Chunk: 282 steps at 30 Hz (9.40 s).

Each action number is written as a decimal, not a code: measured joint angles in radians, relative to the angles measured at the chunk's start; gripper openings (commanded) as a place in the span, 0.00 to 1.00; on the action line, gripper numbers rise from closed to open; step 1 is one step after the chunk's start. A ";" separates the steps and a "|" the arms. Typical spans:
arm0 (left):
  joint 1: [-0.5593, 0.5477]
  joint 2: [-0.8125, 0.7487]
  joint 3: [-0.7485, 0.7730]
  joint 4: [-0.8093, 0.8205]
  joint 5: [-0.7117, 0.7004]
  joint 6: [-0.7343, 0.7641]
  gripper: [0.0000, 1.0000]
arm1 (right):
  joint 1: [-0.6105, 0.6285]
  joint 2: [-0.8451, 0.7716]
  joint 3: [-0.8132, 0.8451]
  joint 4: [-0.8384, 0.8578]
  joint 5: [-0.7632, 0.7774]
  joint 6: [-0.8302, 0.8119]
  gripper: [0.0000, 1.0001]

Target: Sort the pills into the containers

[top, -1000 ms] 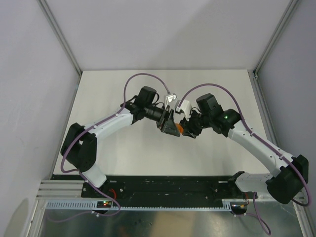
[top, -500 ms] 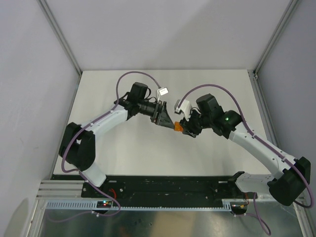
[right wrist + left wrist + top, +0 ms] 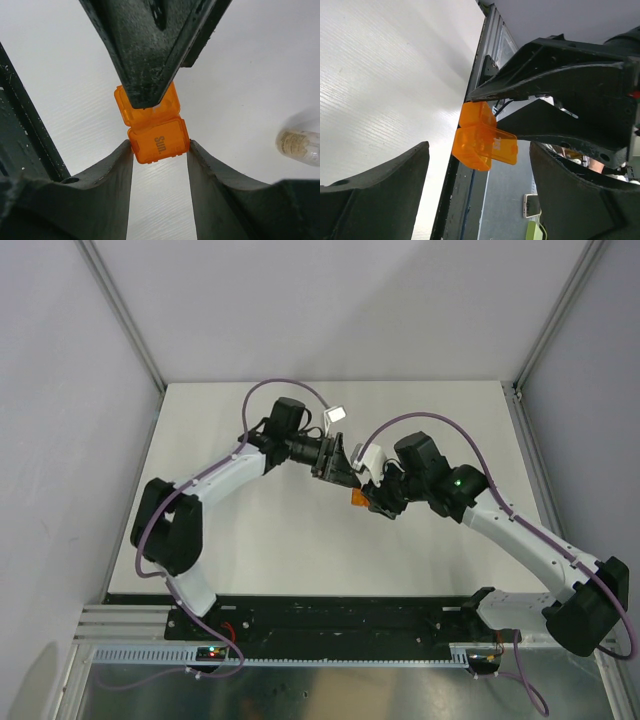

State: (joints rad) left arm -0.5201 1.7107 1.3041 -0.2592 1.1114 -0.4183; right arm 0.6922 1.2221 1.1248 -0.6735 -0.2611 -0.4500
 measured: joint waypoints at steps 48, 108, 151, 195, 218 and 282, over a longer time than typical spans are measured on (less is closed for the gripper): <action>-0.063 0.058 -0.032 0.007 0.018 -0.038 0.00 | -0.003 0.000 0.000 -0.011 0.016 0.000 0.13; -0.064 -0.106 -0.130 0.182 -0.010 -0.183 0.00 | -0.342 0.245 0.157 -0.167 -0.806 0.048 0.52; 0.102 0.198 -0.012 -0.003 -0.195 0.097 0.02 | -0.374 -0.111 0.121 -0.022 -0.334 0.180 0.99; 0.136 0.431 0.085 -0.044 -0.252 0.071 0.34 | -0.404 -0.235 -0.084 0.013 -0.200 0.221 1.00; 0.142 0.431 0.079 -0.047 -0.251 0.087 0.32 | -0.404 -0.245 -0.097 0.021 -0.201 0.221 0.99; -0.047 -0.050 -0.033 -0.093 -0.002 0.275 0.00 | -0.265 0.224 -0.003 0.093 -0.751 0.162 0.04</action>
State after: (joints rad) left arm -0.5667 1.6611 1.2713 -0.3527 1.1099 -0.1432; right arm 0.4271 1.4460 1.1213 -0.5808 -1.0122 -0.2882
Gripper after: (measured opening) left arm 0.320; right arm 0.240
